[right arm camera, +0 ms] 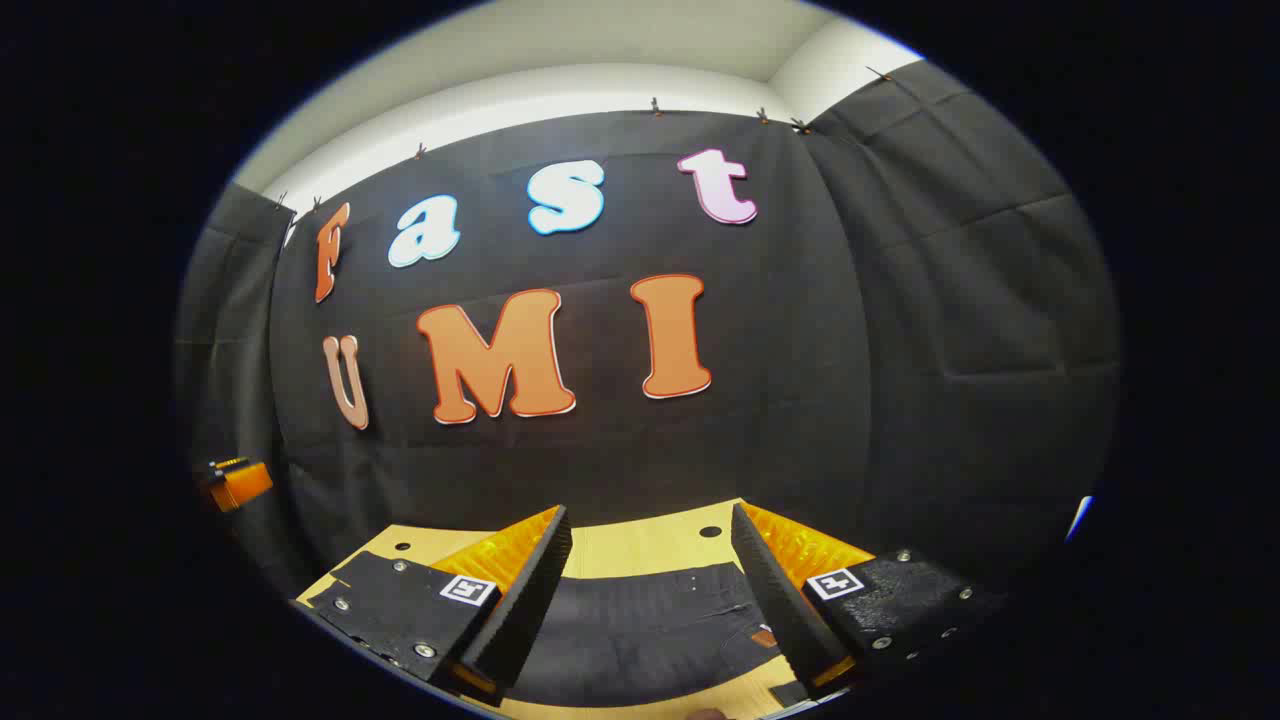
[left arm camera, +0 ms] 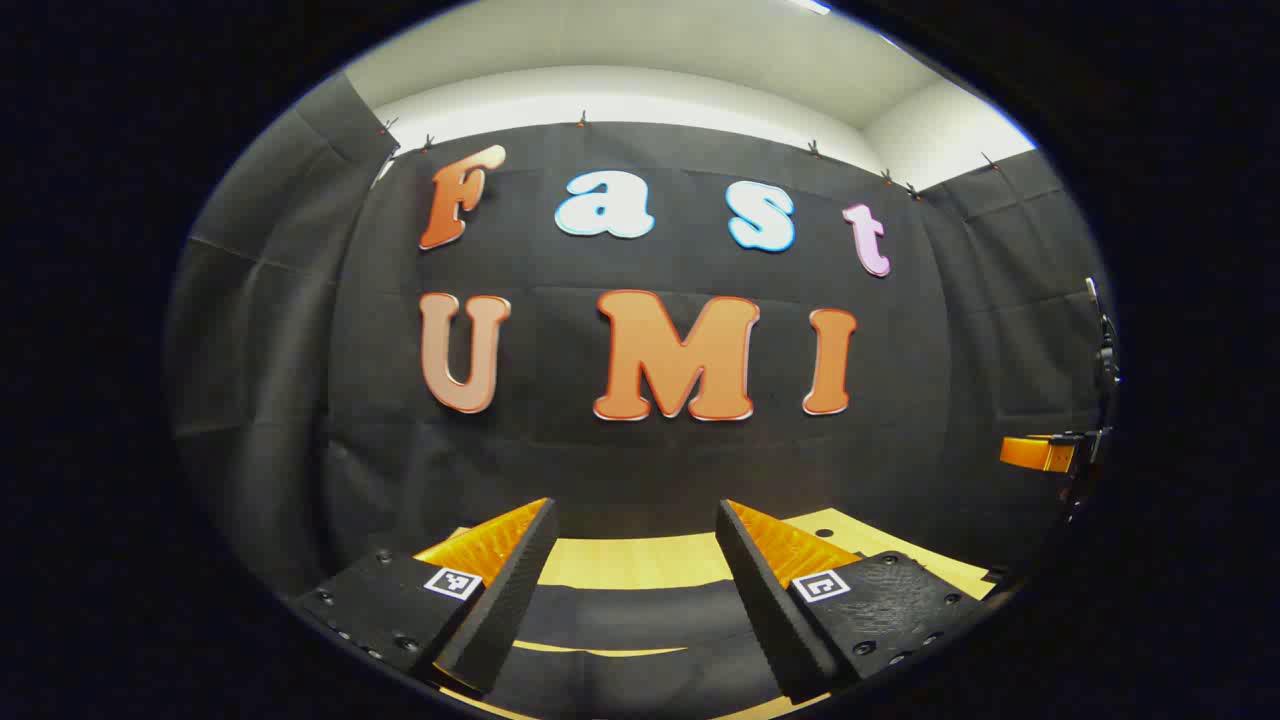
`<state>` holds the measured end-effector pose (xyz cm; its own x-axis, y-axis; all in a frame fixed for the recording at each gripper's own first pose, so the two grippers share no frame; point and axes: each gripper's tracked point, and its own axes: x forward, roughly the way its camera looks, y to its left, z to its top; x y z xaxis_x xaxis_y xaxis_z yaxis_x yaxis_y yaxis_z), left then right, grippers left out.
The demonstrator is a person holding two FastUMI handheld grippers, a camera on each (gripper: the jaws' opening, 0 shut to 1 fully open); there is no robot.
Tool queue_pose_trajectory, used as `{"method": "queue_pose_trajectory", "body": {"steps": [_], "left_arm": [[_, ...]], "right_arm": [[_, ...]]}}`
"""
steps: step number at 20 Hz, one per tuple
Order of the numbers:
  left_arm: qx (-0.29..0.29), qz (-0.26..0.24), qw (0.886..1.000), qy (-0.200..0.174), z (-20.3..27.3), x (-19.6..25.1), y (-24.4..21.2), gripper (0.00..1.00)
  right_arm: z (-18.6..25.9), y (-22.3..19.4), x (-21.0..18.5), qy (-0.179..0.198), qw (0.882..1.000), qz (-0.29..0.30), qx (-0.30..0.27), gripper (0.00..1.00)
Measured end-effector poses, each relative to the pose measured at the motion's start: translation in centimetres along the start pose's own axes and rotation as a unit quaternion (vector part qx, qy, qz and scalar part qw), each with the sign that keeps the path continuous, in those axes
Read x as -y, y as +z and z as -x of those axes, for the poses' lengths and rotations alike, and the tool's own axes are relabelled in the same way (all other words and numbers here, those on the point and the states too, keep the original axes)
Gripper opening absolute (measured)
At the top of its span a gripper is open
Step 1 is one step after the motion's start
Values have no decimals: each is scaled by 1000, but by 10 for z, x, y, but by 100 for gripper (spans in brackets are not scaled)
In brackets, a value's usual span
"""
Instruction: Grasp the waist and the cuffs of the jeans and fold them to make the two legs overlap; first hold the waist and fold one-third of the jeans toward the cuffs, then hold the cuffs and fold the remaining one-third in the same direction to finish folding.
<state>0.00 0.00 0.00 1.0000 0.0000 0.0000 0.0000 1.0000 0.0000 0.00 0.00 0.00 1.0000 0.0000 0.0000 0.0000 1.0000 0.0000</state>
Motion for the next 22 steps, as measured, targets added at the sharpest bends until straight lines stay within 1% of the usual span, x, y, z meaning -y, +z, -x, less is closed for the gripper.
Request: {"method": "queue_pose_trajectory", "body": {"steps": [2,3,5,6,7,8,9,10,11,12,13,14,15,16,17,18,19,20,22], "left_arm": [[10,28,1000,5,-2,-20,12,94],[13,21,1000,16,-5,-31,18,94],[27,-25,997,62,-4,-57,33,94],[33,-40,995,80,-5,-65,42,93],[38,-42,994,93,-3,-68,49,97],[44,-36,993,104,1,-67,51,94],[52,-26,992,113,3,-66,52,94],[54,-16,991,119,3,-63,51,94],[50,-10,990,132,7,-63,45,94],[44,-10,989,143,7,-67,40,94],[37,-18,988,149,8,-68,35,94],[31,-30,987,152,11,-67,31,94],[28,-43,987,154,13,-68,30,94],[28,-52,986,155,12,-71,31,94],[29,-53,987,149,9,-73,34,94],[33,-46,989,137,-1,-74,36,94],[31,-34,991,123,-11,-75,37,95],[25,-20,993,113,-19,-80,34,95],[21,5,994,104,-33,-95,31,95]], "right_arm": [[-6,-1,-10,7,1000,5,-7,97],[-10,-1,-13,13,1000,7,-10,97],[-24,3,-21,36,999,21,-9,97],[-32,5,-23,45,999,29,-8,97],[-41,9,-23,54,998,34,-6,97],[-49,13,-24,63,997,33,-6,100],[-58,17,-29,79,997,26,-7,97],[-63,18,-33,92,995,21,-9,100],[-69,18,-37,109,994,19,-9,100],[-74,15,-39,118,993,22,-12,97],[-79,10,-39,121,992,31,-17,97],[-80,7,-39,123,991,41,-21,100],[-81,7,-42,122,991,50,-20,98],[-80,7,-44,121,991,56,-19,100],[-77,5,-48,121,991,60,-18,100],[-73,4,-52,116,991,61,-18,100],[-70,2,-52,110,992,61,-20,98],[-66,1,-56,106,992,62,-21,100],[-61,-3,-65,99,992,70,-21,100]]}}
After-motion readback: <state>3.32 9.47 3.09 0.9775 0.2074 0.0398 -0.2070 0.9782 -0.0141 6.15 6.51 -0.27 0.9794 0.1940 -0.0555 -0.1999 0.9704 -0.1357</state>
